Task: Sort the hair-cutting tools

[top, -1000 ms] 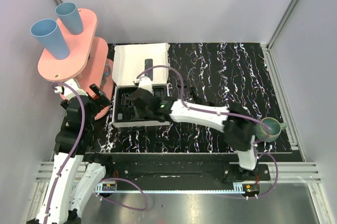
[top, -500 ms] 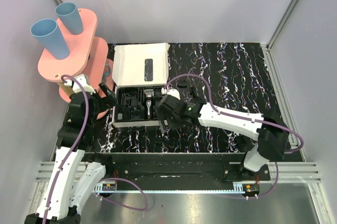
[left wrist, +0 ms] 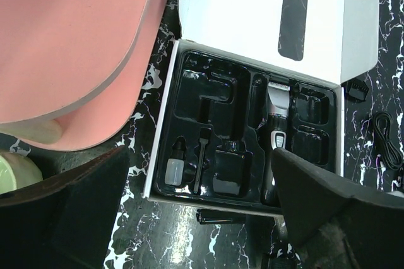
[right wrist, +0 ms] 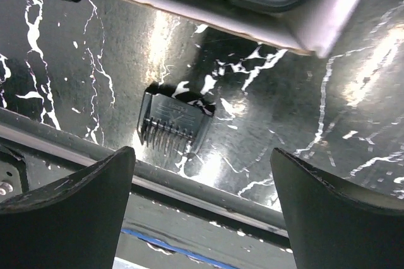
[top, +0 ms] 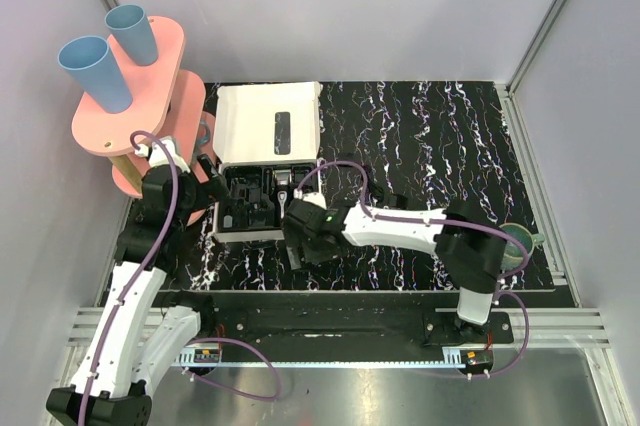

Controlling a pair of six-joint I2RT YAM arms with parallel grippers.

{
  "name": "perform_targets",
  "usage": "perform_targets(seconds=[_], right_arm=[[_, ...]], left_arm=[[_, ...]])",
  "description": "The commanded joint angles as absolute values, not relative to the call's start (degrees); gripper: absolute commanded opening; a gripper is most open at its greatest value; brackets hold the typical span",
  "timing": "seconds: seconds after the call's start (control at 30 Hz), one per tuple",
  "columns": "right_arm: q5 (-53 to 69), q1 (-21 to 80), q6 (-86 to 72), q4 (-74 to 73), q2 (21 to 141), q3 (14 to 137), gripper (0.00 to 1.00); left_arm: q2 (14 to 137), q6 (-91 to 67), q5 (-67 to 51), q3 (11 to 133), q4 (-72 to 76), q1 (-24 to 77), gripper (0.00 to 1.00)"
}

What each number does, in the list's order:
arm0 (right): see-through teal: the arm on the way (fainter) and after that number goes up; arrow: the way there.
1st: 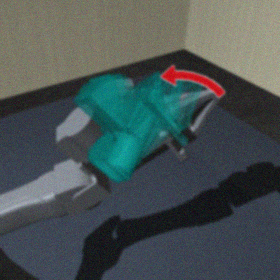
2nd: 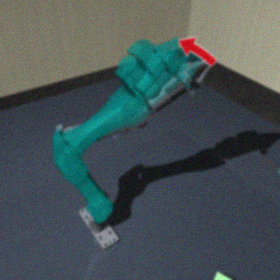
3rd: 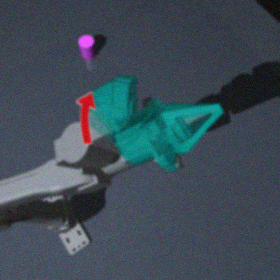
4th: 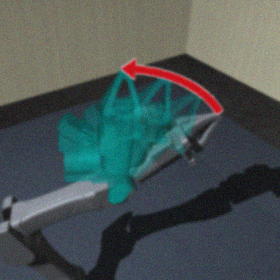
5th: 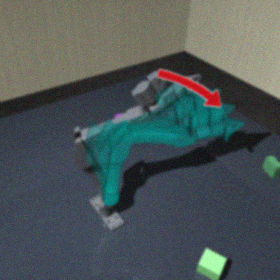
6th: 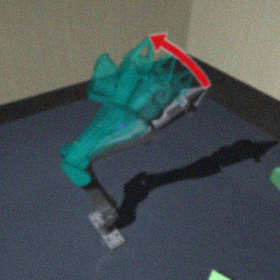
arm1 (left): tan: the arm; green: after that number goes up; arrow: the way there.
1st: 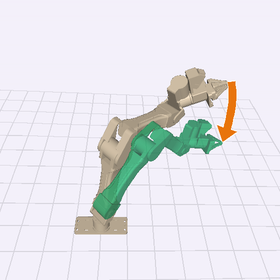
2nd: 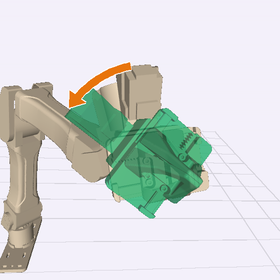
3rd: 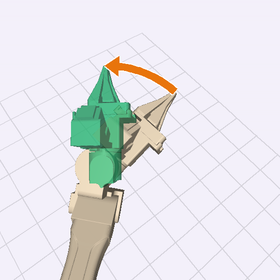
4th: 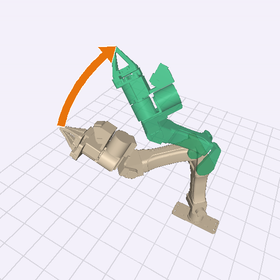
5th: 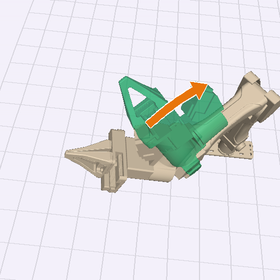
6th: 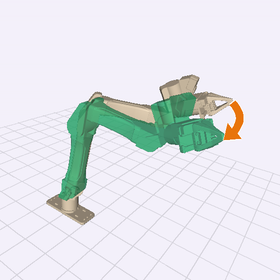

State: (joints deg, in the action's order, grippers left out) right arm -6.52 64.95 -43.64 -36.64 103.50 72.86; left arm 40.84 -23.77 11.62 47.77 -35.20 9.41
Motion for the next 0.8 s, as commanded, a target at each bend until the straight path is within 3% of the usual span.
perform_targets(seconds=[0.0,0.37,0.6,0.77], right_arm=[[-7.55,67.15,-49.38,-35.94,106.96,77.08,0.97],[-15.55,68.9,-57.04,-41.57,115.39,83.84,0.91],[-17.93,69.96,-59.06,-48.76,120.84,89.12,0.81],[-17.4,70.4,-61.43,-50.1,121.73,88.77,0.66]], left_arm=[[39.47,-23.2,10.37,49.48,-33.58,9.14,0.99],[37.0,-23.38,12.21,49.13,-33.66,9.14,0.99],[36.3,-23.47,12.22,49.13,-33.75,9.14,0.99],[36.3,-23.55,12.3,49.22,-33.75,9.23,0.99]])
